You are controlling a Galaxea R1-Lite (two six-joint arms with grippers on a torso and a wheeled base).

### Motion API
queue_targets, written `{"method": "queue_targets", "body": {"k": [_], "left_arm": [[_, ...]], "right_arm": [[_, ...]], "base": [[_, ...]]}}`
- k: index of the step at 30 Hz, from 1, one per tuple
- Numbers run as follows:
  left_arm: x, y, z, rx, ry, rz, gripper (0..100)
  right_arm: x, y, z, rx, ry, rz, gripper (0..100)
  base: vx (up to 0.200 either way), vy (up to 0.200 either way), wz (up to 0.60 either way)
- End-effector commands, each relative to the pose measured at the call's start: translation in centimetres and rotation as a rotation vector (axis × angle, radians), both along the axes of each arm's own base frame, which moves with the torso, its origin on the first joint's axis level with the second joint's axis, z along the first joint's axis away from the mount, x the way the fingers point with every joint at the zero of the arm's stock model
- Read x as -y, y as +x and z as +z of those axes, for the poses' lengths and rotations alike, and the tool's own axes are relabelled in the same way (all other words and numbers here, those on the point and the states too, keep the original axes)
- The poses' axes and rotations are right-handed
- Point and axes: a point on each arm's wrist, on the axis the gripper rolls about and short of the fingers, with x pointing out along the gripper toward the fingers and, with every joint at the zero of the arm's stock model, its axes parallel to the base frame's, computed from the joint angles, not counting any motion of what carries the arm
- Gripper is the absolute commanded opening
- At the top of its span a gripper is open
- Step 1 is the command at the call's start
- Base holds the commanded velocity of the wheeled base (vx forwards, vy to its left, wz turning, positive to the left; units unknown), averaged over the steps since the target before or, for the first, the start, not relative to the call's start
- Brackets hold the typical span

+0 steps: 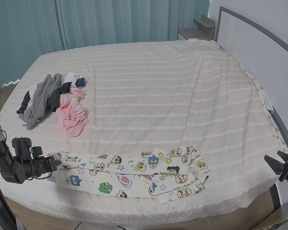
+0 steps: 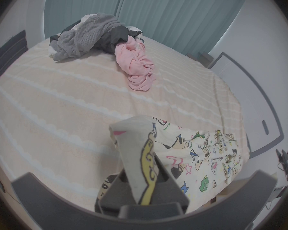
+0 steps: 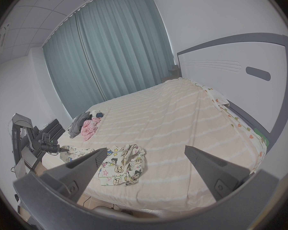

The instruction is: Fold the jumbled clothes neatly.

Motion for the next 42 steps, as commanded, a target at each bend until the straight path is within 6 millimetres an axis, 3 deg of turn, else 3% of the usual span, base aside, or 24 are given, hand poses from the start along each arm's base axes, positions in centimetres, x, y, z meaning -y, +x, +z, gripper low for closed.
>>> {"method": "queue_targets", "body": {"k": [1, 6, 8, 10, 16, 20, 26, 29, 31, 33, 36, 37, 39, 40, 42], "left_arm": [[-3.0, -1.3, 0.7, 0.028, -0.041, 0.074, 0], [-5.8, -2.3, 0.8, 0.049, -0.068, 0.143, 0], [-5.8, -2.4, 0.9, 0.051, -0.068, 0.145, 0], [-7.4, -2.9, 1.1, 0.072, -0.083, 0.178, 0], [-7.0, -3.5, 2.1, 0.095, -0.084, 0.164, 0], [-4.7, -3.1, 3.4, 0.122, -0.094, 0.097, 0], [0.5, -2.5, 6.5, 0.181, -0.152, 0.003, 0], [4.5, -2.1, 8.1, 0.18, -0.142, -0.05, 0], [5.4, -2.0, 8.4, 0.178, -0.137, -0.064, 0], [8.8, -1.8, 9.6, 0.176, -0.121, -0.129, 0], [10.2, -1.7, 10.0, 0.179, -0.115, -0.155, 0], [13.9, -1.5, 11.0, 0.187, -0.116, -0.199, 0], [16.3, -1.5, 11.6, 0.191, -0.117, -0.225, 0], [16.3, -1.5, 11.6, 0.191, -0.117, -0.225, 0], [19.8, -1.2, 11.6, 0.172, -0.102, -0.282, 0]], "right_arm": [[0.0, 0.0, 0.0, 0.0, 0.0, 0.0, 100], [0.0, 0.0, 0.0, -0.001, 0.001, 0.0, 100], [0.0, 0.0, 0.0, -0.001, 0.001, 0.0, 100], [0.0, 0.0, 0.0, -0.001, 0.001, 0.0, 100], [0.0, 0.1, 0.0, -0.003, 0.001, 0.0, 100], [0.0, 0.1, 0.0, -0.004, 0.001, 0.0, 100], [0.1, 0.2, -0.1, -0.013, 0.008, -0.001, 100], [0.1, 0.4, -0.2, -0.028, 0.014, -0.002, 100], [0.1, 0.4, -0.2, -0.028, 0.014, -0.002, 100], [0.1, 0.4, -0.3, -0.029, 0.013, -0.001, 100], [0.1, 0.4, -0.2, -0.027, 0.014, -0.002, 100], [0.1, 0.3, -0.2, -0.022, 0.013, -0.002, 100], [0.1, 0.3, -0.2, -0.022, 0.013, -0.002, 100], [0.1, 0.3, -0.2, -0.022, 0.013, -0.002, 100], [0.1, 0.3, -0.2, -0.022, 0.013, -0.002, 100]], "base": [[0.0, 0.0, 0.0], [0.0, 0.0, 0.0], [0.0, 0.0, 0.0], [0.0, 0.0, 0.0], [0.0, 0.0, 0.0], [0.0, 0.0, 0.0], [0.0, 0.0, 0.0], [0.0, 0.0, 0.0], [0.0, 0.0, 0.0], [0.0, 0.0, 0.0], [0.0, 0.0, 0.0], [0.0, 0.0, 0.0], [0.0, 0.0, 0.0], [0.0, 0.0, 0.0], [0.0, 0.0, 0.0]]}}
